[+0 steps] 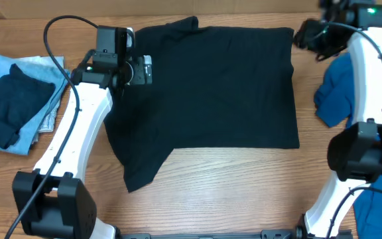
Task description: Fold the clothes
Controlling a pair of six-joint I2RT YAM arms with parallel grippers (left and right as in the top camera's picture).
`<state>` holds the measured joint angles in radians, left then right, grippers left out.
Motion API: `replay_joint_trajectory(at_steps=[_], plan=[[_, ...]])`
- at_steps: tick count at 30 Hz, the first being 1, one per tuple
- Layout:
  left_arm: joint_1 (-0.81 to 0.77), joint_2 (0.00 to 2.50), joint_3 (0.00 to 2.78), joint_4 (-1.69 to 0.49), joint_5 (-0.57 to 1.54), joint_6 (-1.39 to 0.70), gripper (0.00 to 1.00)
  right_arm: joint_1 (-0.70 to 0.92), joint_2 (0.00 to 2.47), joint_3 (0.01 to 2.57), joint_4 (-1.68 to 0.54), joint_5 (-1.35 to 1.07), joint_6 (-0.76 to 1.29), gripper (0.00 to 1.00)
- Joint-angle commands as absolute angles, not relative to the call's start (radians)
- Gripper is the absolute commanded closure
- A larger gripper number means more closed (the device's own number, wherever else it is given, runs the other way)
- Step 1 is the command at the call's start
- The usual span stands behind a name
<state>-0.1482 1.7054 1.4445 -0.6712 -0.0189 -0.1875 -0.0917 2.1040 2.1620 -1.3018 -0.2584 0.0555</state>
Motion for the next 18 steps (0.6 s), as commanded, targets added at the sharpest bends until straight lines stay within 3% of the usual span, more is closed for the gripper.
replay_joint_trajectory(at_steps=[1,13,18], plan=[[-0.124,1.713,1.444,-0.69,-0.018,-0.188,0.15,-0.025,2.103,2.127,-1.338,-0.271,0.01,0.96],[-0.039,1.841,1.443,-0.658,-0.009,-0.187,0.1,0.105,2.103,1.602,-1.118,-0.271,0.01,0.96],[-0.039,1.904,1.443,-0.652,-0.007,-0.187,0.1,0.158,2.103,1.522,-1.058,-0.271,-0.013,0.96]])
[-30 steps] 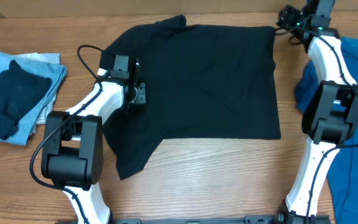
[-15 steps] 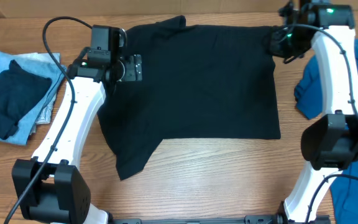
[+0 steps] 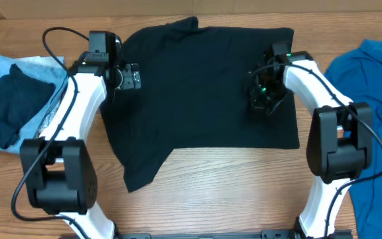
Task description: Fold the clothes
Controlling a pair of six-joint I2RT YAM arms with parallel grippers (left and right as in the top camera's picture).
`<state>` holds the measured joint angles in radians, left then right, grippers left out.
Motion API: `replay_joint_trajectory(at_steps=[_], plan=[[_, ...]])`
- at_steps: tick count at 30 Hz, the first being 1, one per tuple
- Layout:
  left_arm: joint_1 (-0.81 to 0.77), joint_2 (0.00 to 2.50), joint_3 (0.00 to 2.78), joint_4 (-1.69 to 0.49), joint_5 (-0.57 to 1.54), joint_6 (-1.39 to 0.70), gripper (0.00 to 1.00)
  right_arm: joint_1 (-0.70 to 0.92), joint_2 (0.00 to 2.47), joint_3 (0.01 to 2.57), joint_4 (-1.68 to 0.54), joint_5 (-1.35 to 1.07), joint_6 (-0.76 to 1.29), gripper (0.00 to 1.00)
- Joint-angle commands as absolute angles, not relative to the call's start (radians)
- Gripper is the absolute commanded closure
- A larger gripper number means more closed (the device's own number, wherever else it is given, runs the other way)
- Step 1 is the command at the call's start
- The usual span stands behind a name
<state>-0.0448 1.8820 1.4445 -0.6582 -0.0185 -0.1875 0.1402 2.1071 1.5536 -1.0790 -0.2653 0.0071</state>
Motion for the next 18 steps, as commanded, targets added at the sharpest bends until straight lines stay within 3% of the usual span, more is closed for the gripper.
replay_joint_trajectory(at_steps=[1,6,12,18], plan=[[-0.039,1.904,1.443,-0.641,-0.007,-0.187,0.09,0.169,2.103,1.489,-1.027,-0.271,-0.013,0.96],[-0.039,1.904,1.443,-0.632,-0.008,-0.186,0.07,0.175,2.104,1.34,-0.952,-0.22,0.004,0.96],[-0.039,1.904,1.443,-0.618,-0.01,-0.186,0.07,0.173,2.104,1.25,-1.122,0.004,0.2,0.96],[-0.039,1.904,1.443,-0.596,-0.01,-0.133,0.08,0.151,2.104,1.25,-1.188,0.101,0.267,0.96]])
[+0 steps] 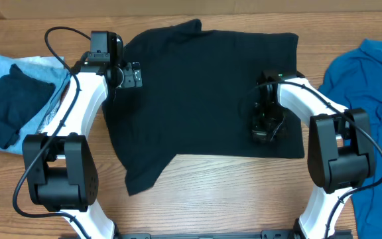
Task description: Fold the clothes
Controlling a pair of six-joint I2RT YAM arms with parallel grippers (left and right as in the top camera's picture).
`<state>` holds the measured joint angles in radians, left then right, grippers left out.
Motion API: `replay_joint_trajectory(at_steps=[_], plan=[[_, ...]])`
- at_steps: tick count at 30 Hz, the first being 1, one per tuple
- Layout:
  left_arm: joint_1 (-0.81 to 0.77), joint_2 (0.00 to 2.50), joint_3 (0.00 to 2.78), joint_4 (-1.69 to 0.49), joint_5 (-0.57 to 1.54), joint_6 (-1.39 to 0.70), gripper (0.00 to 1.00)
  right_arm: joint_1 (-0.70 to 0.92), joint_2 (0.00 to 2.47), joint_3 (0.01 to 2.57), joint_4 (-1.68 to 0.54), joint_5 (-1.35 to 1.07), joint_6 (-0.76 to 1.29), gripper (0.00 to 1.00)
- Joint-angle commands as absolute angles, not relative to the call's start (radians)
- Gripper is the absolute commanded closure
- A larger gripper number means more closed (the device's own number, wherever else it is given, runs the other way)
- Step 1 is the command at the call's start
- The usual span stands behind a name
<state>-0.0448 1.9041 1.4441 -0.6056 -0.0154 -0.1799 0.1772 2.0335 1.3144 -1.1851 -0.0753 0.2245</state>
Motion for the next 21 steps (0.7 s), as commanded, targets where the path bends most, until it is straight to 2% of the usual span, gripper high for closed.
replay_joint_trajectory(at_steps=[1,6,10,11,12,13,14,17,20,21], plan=[[-0.039,1.904,1.443,-0.591,-0.01,-0.126,0.08,0.143,2.104,1.25,-1.193,0.101,0.27,0.96],[-0.039,1.904,1.443,-0.538,0.012,-0.11,0.08,0.128,2.104,1.25,-1.225,0.156,0.32,0.96],[-0.039,1.904,1.484,-0.505,0.263,0.03,0.08,0.129,2.103,1.285,-1.188,0.027,0.264,0.96],[-0.039,1.904,1.533,-0.516,0.317,0.036,0.07,0.129,2.102,1.33,-1.214,-0.006,0.258,0.85],[-0.039,1.904,1.588,-0.524,0.37,0.044,0.08,0.129,2.1,1.366,-1.235,-0.027,0.257,0.77],[-0.039,1.904,1.631,-0.524,0.406,0.046,0.1,0.129,2.098,1.401,-1.254,-0.046,0.254,0.73],[-0.039,1.904,1.682,-0.52,0.429,0.046,0.11,0.129,2.098,1.453,-1.281,-0.073,0.241,0.63],[-0.039,1.906,1.729,-0.436,0.403,0.046,0.12,0.13,2.096,1.584,-1.32,-0.203,0.2,0.51],[-0.039,1.964,1.729,-0.304,0.341,0.074,0.02,0.13,2.096,1.651,-1.346,-0.212,0.201,0.44],[-0.039,2.022,1.73,-0.236,0.34,0.079,0.11,0.13,2.096,1.652,-1.35,-0.212,0.201,0.43]])
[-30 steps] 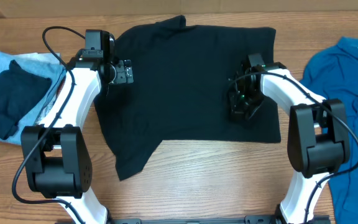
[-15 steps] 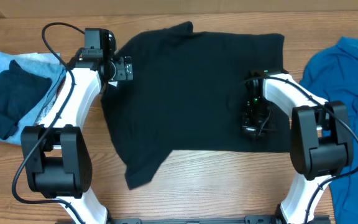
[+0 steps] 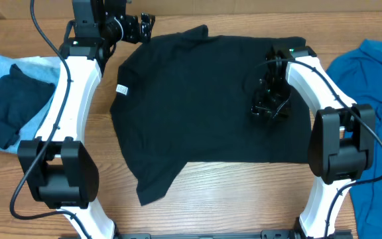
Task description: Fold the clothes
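A black shirt lies spread flat across the middle of the table, one corner trailing toward the front left. A small white tag shows on its left edge. My left gripper is at the table's far edge, just beyond the shirt's far left corner; whether it is open or shut is not clear. My right gripper points down on the shirt's right part, and its fingers cannot be made out against the black cloth.
A blue shirt lies at the right edge of the table, partly out of frame. At the left sits a pile of folded clothes, a dark navy piece on light blue ones. The wooden table shows bare along the front.
My left gripper has gone from the shirt's left edge to the far edge, by the shirt's far left corner. My right gripper is farther from the front. The shirt has shifted right, and a white tag now shows.
At first my left gripper was at the shirt's left edge and my right one at the far right, off the shirt. Then the right gripper was on the shirt's right part, then nearer its front edge. The shirt has since crept rightward, and the left gripper is now at the far edge.
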Controlling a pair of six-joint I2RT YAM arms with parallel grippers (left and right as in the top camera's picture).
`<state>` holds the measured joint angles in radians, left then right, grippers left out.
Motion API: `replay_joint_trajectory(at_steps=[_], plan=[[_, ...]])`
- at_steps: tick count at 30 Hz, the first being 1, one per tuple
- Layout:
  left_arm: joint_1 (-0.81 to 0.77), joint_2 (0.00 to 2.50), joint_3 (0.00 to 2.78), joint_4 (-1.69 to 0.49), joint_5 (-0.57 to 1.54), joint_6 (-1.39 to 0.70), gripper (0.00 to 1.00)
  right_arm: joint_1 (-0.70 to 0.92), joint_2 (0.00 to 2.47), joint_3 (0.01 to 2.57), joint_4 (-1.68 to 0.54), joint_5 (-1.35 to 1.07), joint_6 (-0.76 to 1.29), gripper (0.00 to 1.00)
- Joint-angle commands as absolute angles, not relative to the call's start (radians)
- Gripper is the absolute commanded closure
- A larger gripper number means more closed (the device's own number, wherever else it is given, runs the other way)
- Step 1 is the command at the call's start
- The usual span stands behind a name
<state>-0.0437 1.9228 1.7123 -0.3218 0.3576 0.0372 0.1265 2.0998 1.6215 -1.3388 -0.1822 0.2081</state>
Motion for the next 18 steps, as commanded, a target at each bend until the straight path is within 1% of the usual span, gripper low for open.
replay_joint_trajectory(at_steps=[1,3,6,8,10,11,12,14,15,17,18], plan=[[-0.039,2.08,1.731,-0.179,0.34,0.059,0.17,0.134,2.096,1.65,-1.354,-0.212,0.201,0.43],[-0.032,2.185,1.741,-0.108,0.373,-0.017,0.16,0.157,2.096,1.65,-1.356,-0.212,0.201,0.43],[-0.023,2.329,1.8,-0.096,0.515,-0.098,0.11,0.215,2.096,1.65,-1.328,-0.233,0.202,0.43],[-0.023,2.429,1.869,-0.175,0.538,-0.104,0.1,0.278,2.096,1.65,-1.273,-0.241,0.201,0.42],[-0.023,2.486,1.928,-0.29,0.524,-0.059,0.09,0.34,2.096,1.65,-1.23,-0.241,0.202,0.42],[-0.02,2.492,1.935,-0.323,0.482,-0.052,0.1,0.361,2.096,1.65,-1.219,-0.241,0.202,0.41],[-0.018,2.492,1.936,-0.358,0.411,-0.05,0.11,0.384,2.096,1.65,-1.211,-0.237,0.202,0.38],[-0.015,2.492,1.946,-0.447,0.346,-0.028,0.18,0.397,2.096,1.65,-1.205,-0.234,0.244,0.39],[-0.015,2.492,1.948,-0.508,0.315,-0.021,0.24,0.395,2.096,1.65,-1.202,-0.233,0.255,0.39],[-0.015,2.492,1.948,-0.583,0.247,-0.02,0.39,0.385,2.096,1.65,-1.194,-0.233,0.255,0.39],[-0.02,2.491,1.948,-0.624,0.223,0.0,0.51,0.381,2.096,1.65,-1.191,-0.233,0.254,0.39]])
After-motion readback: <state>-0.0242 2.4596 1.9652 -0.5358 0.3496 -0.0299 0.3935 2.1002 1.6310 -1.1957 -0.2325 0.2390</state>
